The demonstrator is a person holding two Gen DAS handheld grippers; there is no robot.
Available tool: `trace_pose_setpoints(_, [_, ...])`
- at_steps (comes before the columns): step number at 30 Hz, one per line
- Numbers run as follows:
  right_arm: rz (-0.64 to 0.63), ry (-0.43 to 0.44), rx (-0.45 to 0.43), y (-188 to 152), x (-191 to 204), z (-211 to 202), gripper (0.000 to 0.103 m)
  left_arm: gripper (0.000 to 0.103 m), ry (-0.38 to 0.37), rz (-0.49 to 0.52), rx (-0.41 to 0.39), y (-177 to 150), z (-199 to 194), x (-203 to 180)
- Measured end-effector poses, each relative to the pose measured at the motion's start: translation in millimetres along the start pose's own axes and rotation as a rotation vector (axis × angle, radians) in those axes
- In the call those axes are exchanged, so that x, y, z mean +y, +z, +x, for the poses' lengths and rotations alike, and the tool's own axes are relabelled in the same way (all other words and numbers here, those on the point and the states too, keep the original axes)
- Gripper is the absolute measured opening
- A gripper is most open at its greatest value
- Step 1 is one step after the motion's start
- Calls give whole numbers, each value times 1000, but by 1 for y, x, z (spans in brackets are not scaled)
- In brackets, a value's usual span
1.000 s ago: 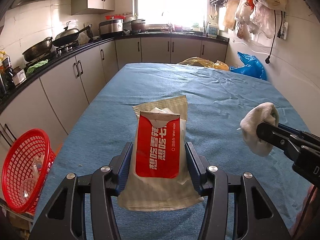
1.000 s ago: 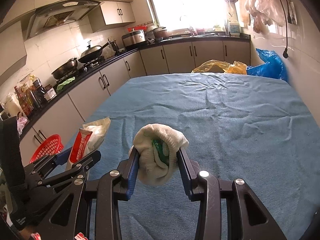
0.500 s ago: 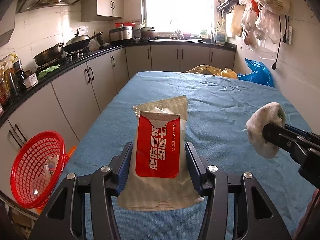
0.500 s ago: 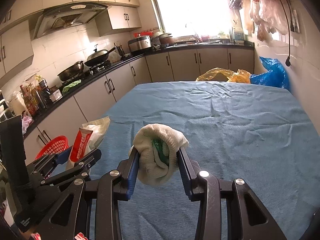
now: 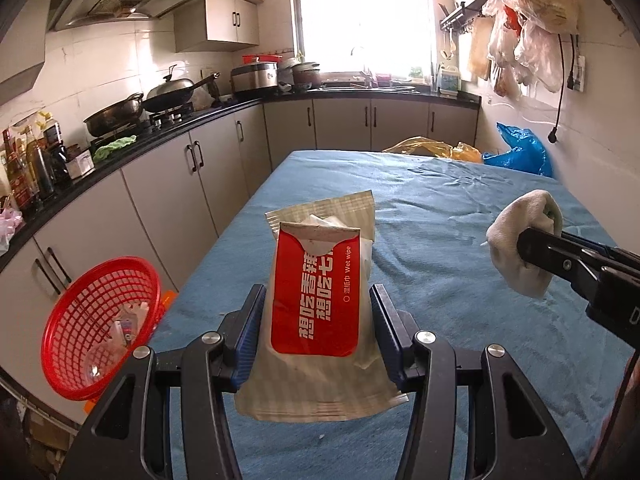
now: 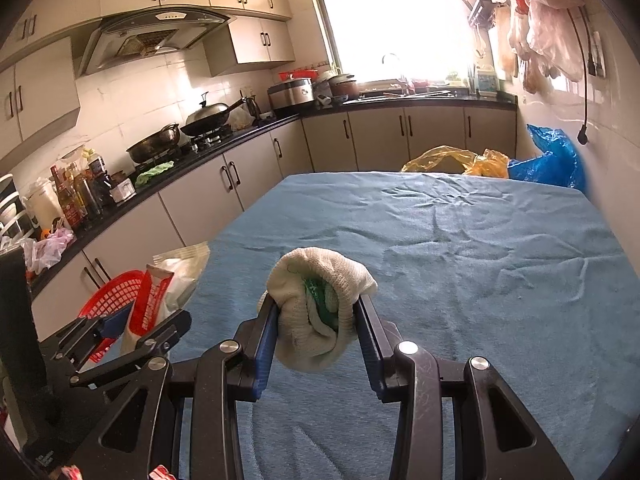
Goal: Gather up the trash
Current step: 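Lift the snack packet and cloth bundle above the table with both tools, then carry the snack packet and cloth bundle over the red basket with both tools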
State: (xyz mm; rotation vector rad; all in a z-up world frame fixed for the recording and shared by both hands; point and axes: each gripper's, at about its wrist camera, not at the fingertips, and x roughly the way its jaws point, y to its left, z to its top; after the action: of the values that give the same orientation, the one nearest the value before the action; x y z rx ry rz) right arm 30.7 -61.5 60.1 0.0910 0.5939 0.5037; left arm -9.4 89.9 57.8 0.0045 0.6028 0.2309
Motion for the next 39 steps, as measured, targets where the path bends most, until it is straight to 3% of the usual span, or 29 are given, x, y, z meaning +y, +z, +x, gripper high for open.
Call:
trace_pose_setpoints(21, [-56,120,-7,4,65,-15,42,51,54,-94,-60,-10,-53,68])
trace_pose_setpoints(39, [-142,157,38,7,128,-3,42,51,82,-199,-60,-23,-61,125])
